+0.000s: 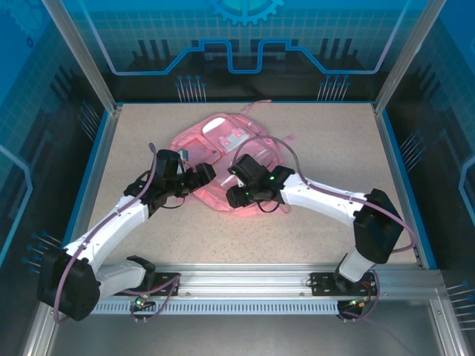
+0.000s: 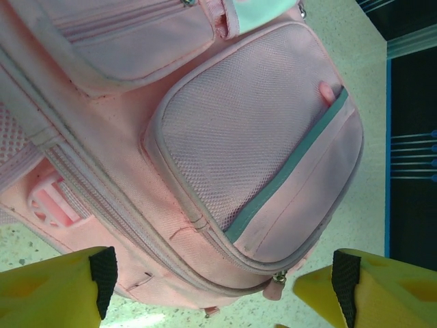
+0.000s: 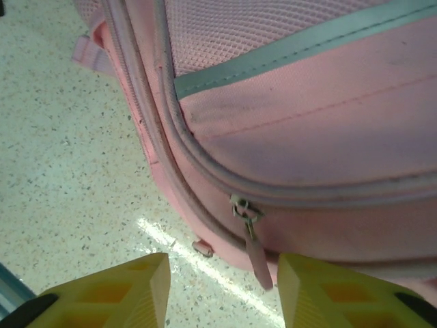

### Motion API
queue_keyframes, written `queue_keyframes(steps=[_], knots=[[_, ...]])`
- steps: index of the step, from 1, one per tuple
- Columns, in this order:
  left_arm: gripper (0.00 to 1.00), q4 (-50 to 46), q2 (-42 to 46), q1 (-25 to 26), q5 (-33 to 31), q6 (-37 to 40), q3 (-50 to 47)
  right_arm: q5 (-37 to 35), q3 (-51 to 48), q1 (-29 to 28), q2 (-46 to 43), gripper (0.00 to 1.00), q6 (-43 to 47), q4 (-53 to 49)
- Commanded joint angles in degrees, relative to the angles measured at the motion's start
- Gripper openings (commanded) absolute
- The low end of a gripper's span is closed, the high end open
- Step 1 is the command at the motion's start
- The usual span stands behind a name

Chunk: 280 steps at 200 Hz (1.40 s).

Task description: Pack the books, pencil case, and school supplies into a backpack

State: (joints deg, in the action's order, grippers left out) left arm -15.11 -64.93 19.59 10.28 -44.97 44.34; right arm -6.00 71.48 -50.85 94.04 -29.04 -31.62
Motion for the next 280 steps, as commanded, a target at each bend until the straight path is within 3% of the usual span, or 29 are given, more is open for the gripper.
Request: queue_keyframes(steps=[1, 39, 69, 99, 144, 172, 212, 246, 280], knots=[[0.82, 2.0, -0.2, -0.4, 0.4, -5.6, -1.5, -2.5, 2.8, -0.3, 2.4, 0.42, 1.2, -2.7], [0.74, 8.9, -3.9, -0.3, 6.2, -10.8, -3.4, -3.7, 3.4, -0.2, 4.2, 0.37, 0.8, -3.3], [0.65, 14.5, -7.4, 0.0, 9.5, -13.6, -4.0, -5.0, 3.5, -0.3, 4.9, 0.26, 0.0, -3.7], [0.60, 15.1, -10.0, 1.3, 8.3, -15.1, -3.3, -7.8, 2.5, -0.2, 4.3, 0.09, -1.1, -3.5], [0.51, 14.2, -15.4, 2.3, 5.7, -16.6, -1.6, -9.6, 1.6, -0.2, 2.3, 0.03, -1.4, -3.1], [0.38, 15.1, -17.5, 2.2, 4.3, -16.7, -0.4, -10.1, 1.2, 0.0, 1.6, 0.02, -1.5, -3.1], [0.00, 11.2, -17.4, 2.1, -0.4, -13.4, 1.5, -13.5, -0.3, 1.5, -0.7, 0.01, -1.0, -4.5], [0.00, 6.2, -15.8, 0.1, -0.9, -6.3, 2.0, -12.8, -2.8, 7.4, -3.1, 0.00, 4.5, -3.7], [0.00, 1.6, -14.3, -2.8, -0.1, -0.6, 3.1, -12.0, 0.0, 15.3, 0.9, 0.00, 9.9, -2.7]])
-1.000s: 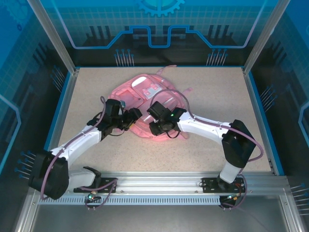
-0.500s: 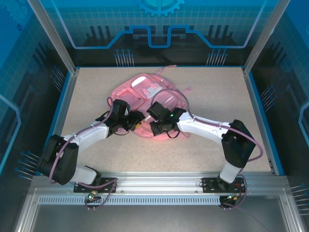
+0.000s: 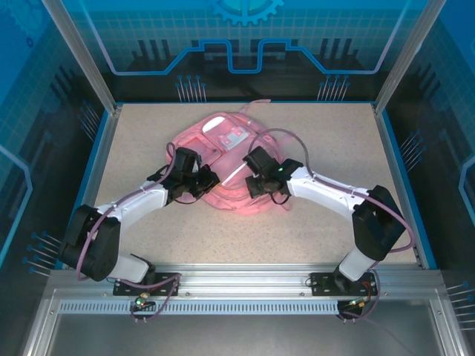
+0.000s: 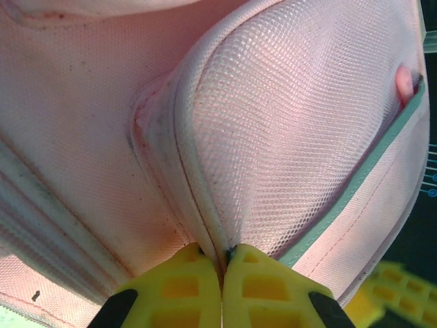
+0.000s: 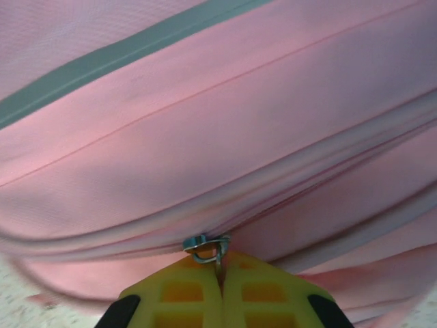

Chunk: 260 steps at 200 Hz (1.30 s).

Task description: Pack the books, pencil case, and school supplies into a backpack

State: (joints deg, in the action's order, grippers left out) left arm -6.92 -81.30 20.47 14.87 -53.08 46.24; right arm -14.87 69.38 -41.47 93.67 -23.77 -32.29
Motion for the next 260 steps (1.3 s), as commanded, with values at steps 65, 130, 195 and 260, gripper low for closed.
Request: queue_keyframes(steps=[65, 130, 195, 260], knots=[[0.00, -10.5, 0.9, -9.0, -4.6, 12.8, 5.0, 9.4, 5.5, 4.2, 2.6, 0.00, 9.1, -3.3], [0.50, -19.7, 7.5, -15.6, -10.2, 14.1, 6.0, 26.1, 8.3, -7.8, 8.1, 0.00, 5.8, 5.8], [0.68, -26.5, 20.4, -15.7, -12.8, 8.2, -0.2, 26.2, 22.4, -10.6, 19.0, 0.00, 0.7, 7.5], [0.63, -13.7, 15.6, -15.6, -1.6, 1.6, -3.5, 30.5, 21.1, -11.2, 18.2, 0.00, 0.0, 10.0]])
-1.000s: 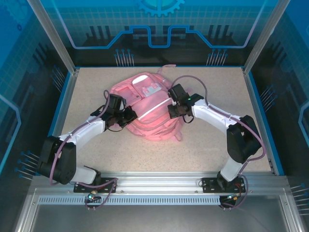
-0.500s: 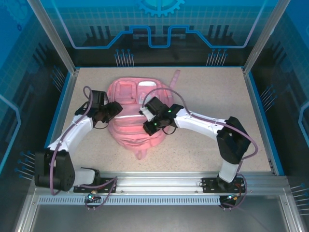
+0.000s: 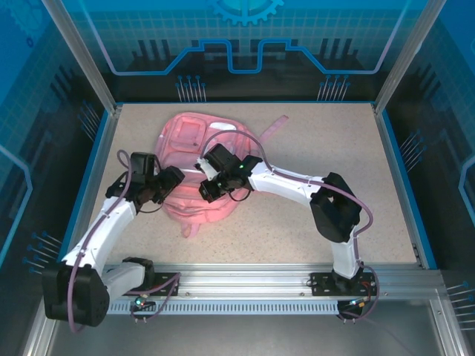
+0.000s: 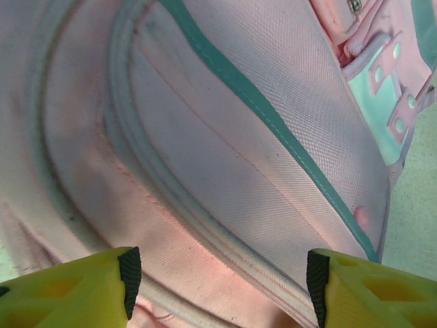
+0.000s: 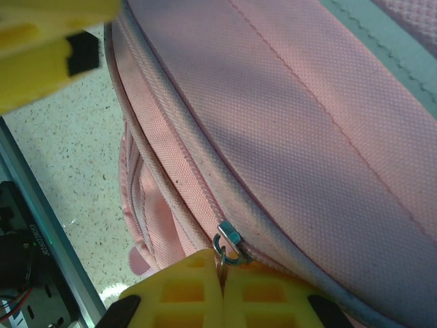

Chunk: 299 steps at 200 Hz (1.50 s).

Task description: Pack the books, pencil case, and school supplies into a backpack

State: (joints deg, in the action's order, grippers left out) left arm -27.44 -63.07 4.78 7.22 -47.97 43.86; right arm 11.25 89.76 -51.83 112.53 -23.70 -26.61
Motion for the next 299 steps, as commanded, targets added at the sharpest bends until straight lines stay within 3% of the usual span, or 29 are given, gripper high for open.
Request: queue_keyframes(steps=[1, 28, 41, 74, 99, 140, 176, 197, 231, 257, 270, 299], knots=[[0.63, 7.1, -2.7, 0.1, 6.3, -3.6, -1.1, 4.4, 0.7, -0.8, -0.6, 0.00, 0.0, 4.2], [0.54, 9.8, -5.1, 0.1, 7.1, -4.4, -0.9, 4.3, 0.2, -1.0, -1.3, 0.00, 0.3, 3.8], [0.45, 10.0, -5.8, 0.1, 6.5, -4.2, -0.9, 3.0, -0.2, -1.1, -1.8, 0.00, 0.4, 3.1], [0.14, 7.9, -6.3, 0.0, 4.3, -1.9, -1.4, -7.6, -2.3, -0.6, -4.4, 0.00, 1.7, -1.9], [0.00, 5.7, -5.5, 0.1, 2.7, 0.5, -1.7, -15.0, -8.5, 1.2, -8.5, 0.00, 4.3, -2.4], [0.00, 4.2, -4.9, 0.1, 4.0, 3.2, -2.0, -18.8, -12.9, 7.8, -11.9, 0.00, 5.2, -3.5], [0.00, 2.4, -8.3, 0.1, 12.1, 12.4, 1.2, -21.8, -3.9, 13.1, -5.3, 0.00, -1.1, -10.7], [0.00, 2.2, -8.5, 0.0, 13.9, 16.5, 2.6, -20.1, 0.0, 15.3, -2.7, 0.00, -3.3, -13.9], [0.00, 2.0, -9.2, 0.1, 16.4, 18.8, 4.5, -19.0, -3.4, 17.1, -6.7, 0.00, -4.0, -12.7], [0.50, 1.8, -8.6, 0.1, 15.6, 17.4, 6.3, -19.0, -9.7, 20.1, -13.0, 0.00, -4.6, -11.2], [0.67, 1.2, -8.0, 0.1, 14.1, 17.0, 7.8, -18.8, -13.3, 21.9, -16.4, 0.01, -4.8, -10.7], [0.84, -1.1, -5.9, -0.1, 5.7, 17.0, 11.0, -18.9, -22.1, 24.5, -25.8, 0.42, -3.9, -8.2]])
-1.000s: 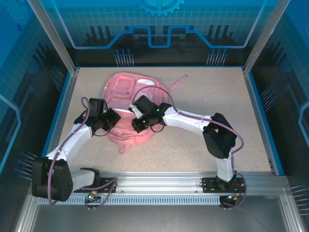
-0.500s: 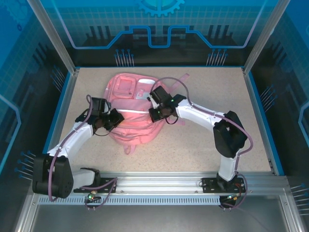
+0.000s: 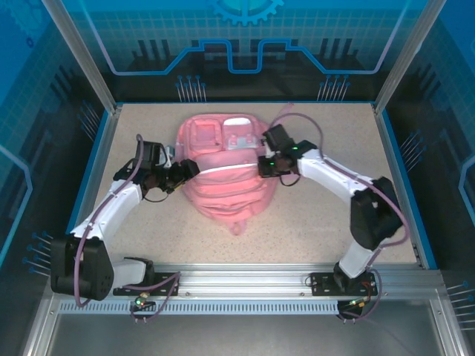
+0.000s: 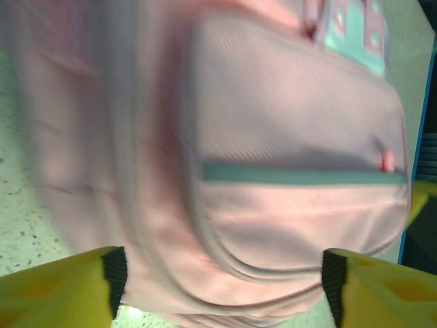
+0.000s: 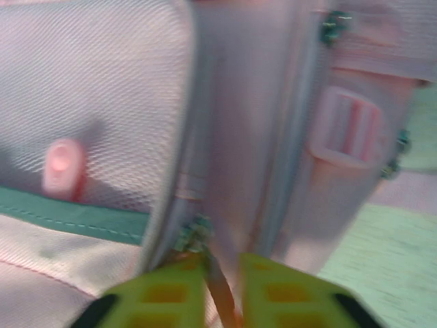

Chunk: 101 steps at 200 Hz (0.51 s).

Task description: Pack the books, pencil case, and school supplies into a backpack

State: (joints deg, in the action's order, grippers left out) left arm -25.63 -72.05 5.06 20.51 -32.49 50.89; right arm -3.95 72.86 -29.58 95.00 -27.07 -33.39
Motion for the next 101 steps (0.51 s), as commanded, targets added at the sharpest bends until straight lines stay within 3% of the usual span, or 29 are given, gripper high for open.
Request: queue_keyframes(steps=[1, 14, 27, 54, 81, 101], knots=[[0.84, -3.0, 3.2, -0.4, -8.1, 1.5, 4.0, -3.8, -5.5, 2.3, -8.6, 0.44, -0.5, -1.3], [0.92, -4.3, 4.4, -0.7, -14.8, 1.6, 5.0, -6.0, -7.9, 2.8, -13.8, 0.63, 0.2, -0.7], [0.98, -4.6, 5.9, -1.1, -20.9, 1.5, 5.2, -9.7, -9.0, 3.3, -18.7, 0.76, 1.2, -0.6], [0.99, -2.1, 10.2, -1.5, -33.2, 2.1, 3.2, -18.5, -11.2, 5.9, -27.2, 0.99, 3.3, 2.1], [0.99, 4.7, 14.3, -1.8, -44.3, 3.3, -2.4, -23.9, -13.8, 11.4, -32.0, 1.00, 4.9, 5.2], [0.99, 9.8, 15.0, -2.4, -47.9, 5.3, -6.1, -29.2, -17.3, 15.4, -33.7, 1.00, 5.7, 8.7]])
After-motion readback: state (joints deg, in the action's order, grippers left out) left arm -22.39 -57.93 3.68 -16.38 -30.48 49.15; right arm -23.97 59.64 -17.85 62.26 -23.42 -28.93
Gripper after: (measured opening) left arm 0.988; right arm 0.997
